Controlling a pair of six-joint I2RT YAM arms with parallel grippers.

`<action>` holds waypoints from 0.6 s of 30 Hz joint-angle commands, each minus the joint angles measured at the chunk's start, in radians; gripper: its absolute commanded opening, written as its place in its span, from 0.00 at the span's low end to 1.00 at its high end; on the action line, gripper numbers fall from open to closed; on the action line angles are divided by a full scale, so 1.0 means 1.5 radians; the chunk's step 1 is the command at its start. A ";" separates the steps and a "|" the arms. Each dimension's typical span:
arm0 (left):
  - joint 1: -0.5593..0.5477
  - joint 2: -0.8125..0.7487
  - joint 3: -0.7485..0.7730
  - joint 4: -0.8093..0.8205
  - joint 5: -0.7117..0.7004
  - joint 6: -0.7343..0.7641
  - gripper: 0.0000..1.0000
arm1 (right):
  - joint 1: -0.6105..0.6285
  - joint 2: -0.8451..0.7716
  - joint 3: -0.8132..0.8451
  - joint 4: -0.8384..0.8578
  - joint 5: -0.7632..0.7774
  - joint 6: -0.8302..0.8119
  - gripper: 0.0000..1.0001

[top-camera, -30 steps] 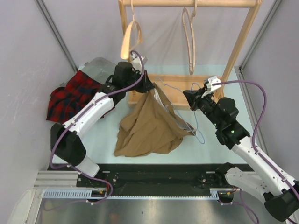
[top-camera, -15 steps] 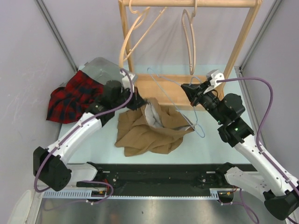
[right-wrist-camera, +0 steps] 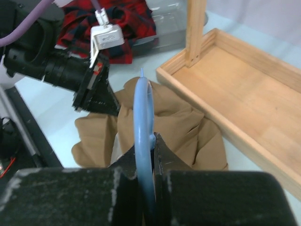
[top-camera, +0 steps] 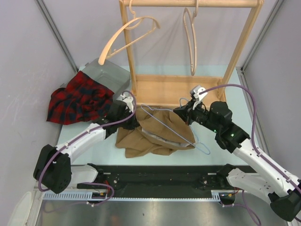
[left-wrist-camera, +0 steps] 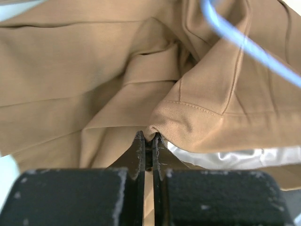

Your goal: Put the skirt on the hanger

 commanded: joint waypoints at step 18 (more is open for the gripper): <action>0.003 -0.023 0.099 -0.063 -0.131 0.002 0.00 | 0.065 0.042 0.113 -0.213 -0.075 -0.093 0.00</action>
